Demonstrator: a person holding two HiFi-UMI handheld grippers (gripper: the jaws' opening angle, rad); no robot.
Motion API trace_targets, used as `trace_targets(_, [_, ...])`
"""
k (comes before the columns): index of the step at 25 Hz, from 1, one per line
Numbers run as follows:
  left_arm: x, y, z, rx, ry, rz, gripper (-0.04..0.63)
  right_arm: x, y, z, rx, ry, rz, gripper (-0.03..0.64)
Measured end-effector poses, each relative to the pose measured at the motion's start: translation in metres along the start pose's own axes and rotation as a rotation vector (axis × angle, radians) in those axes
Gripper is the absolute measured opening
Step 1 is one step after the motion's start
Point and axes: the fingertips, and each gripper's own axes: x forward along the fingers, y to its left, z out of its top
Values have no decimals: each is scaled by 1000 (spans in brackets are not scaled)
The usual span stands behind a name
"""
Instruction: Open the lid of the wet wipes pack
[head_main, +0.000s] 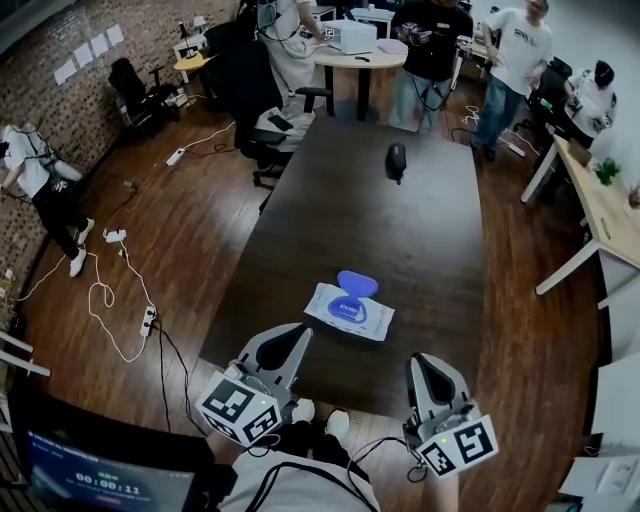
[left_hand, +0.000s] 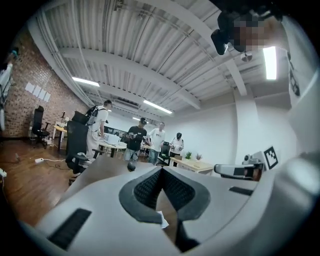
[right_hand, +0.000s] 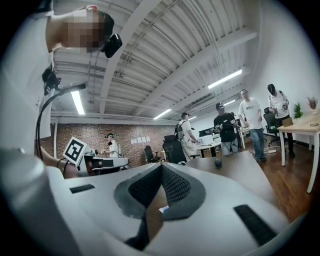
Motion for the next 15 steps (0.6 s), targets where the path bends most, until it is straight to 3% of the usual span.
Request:
trace_targets(8, [-63,-22,2,45,-27,-60,-3,-50,62,13,-60,-46,-42,8])
trace_targets(15, [-171,-33,-3,62,-48,-145,-3,-108,154,-12,-36,-73,-161,8])
